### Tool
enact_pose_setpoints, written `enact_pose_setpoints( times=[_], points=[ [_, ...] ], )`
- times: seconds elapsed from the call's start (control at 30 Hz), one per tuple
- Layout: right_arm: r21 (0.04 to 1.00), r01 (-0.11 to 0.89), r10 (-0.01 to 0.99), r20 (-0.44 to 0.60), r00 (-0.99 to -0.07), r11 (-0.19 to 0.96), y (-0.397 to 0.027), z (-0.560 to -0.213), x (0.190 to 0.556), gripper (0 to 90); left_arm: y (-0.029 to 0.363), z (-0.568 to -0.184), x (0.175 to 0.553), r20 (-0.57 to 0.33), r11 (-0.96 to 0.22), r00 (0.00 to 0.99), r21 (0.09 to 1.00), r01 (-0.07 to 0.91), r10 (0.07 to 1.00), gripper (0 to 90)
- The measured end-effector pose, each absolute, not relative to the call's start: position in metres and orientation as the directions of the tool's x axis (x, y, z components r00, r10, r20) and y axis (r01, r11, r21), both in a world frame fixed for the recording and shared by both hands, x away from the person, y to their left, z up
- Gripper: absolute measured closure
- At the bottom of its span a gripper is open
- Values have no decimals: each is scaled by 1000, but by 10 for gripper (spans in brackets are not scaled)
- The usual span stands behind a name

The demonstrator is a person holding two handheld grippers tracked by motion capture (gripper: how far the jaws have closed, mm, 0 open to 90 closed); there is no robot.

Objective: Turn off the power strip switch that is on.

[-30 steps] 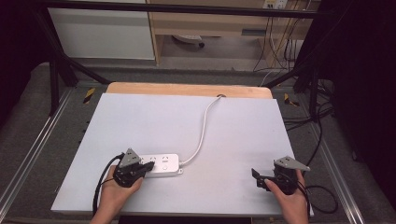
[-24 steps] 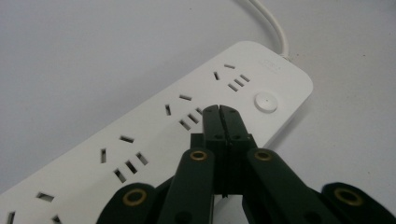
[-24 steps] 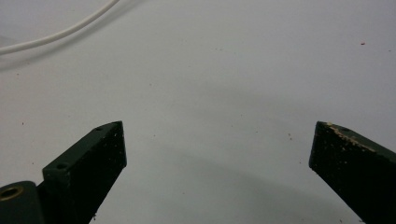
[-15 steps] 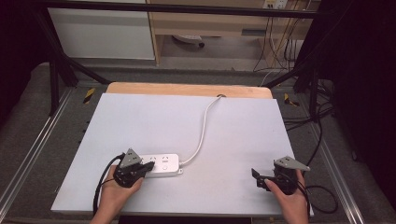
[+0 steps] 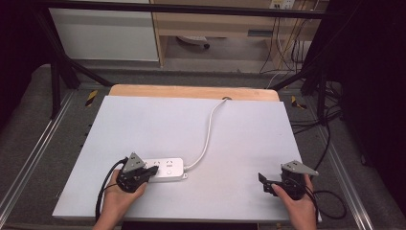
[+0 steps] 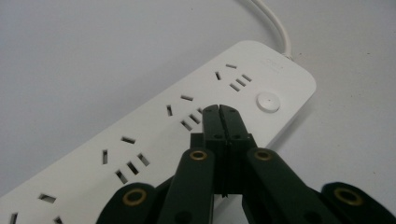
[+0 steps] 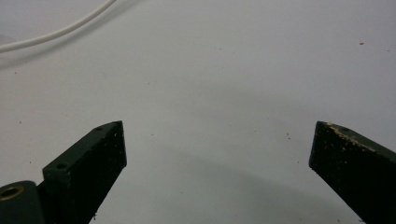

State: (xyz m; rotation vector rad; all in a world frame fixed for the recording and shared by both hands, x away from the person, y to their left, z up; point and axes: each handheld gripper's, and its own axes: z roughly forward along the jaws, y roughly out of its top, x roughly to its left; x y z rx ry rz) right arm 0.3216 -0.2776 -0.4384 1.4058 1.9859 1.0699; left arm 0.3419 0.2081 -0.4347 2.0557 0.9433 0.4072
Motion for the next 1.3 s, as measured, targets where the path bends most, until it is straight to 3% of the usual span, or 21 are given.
enact_pose_setpoints(
  times=[1.1,1.3],
  points=[
    [824,545,933,59,-356,155,-280,-436,320,46,208,-434,341,-51,-378,658,785,492,751,900],
    [826,542,933,59,-356,154,-280,-435,320,47,221,-434,342,-103,-305,629,807,506,770,900]
  ],
)
